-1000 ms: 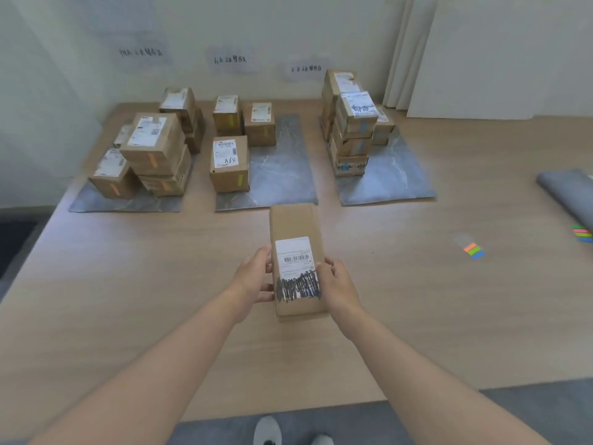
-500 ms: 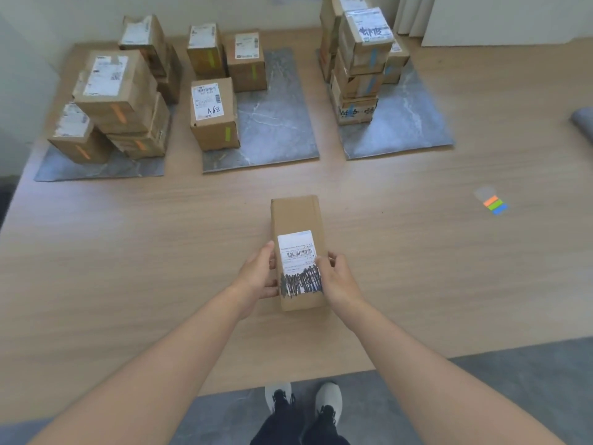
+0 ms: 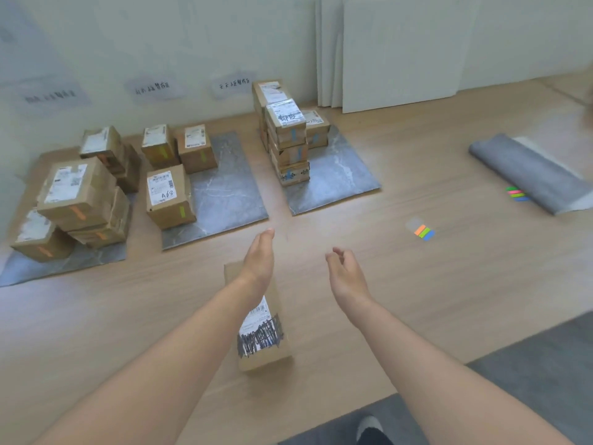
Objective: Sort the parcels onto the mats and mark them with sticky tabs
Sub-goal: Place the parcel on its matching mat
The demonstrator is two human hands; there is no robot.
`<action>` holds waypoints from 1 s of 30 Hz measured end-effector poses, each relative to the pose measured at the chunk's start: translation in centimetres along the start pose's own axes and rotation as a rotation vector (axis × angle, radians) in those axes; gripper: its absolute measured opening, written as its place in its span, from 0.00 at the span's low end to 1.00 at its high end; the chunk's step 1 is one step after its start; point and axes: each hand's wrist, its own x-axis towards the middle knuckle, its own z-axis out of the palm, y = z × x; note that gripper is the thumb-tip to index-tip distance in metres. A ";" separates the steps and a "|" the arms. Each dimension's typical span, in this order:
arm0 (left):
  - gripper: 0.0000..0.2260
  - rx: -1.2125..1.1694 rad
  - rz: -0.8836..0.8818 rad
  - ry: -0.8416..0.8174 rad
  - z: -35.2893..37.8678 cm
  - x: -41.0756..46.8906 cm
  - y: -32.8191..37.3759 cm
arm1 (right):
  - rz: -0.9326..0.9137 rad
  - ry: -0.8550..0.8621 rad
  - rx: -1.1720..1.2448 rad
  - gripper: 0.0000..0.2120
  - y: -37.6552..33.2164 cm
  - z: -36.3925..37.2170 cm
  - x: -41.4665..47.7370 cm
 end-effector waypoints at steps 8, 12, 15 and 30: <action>0.24 -0.033 -0.101 -0.126 15.1 3.2 2.4 | 0.020 0.060 0.052 0.14 2.1 -11.5 8.8; 0.23 -0.046 -0.169 -0.137 22.0 5.2 2.7 | 0.054 0.047 0.039 0.12 3.8 -17.1 13.5; 0.22 -0.062 -0.204 -0.157 26.4 6.5 3.1 | 0.085 0.050 0.020 0.11 5.2 -20.6 16.3; 0.21 -0.066 -0.386 -0.314 38.2 14.1 0.9 | 0.136 0.096 -0.150 0.14 10.4 -26.8 25.5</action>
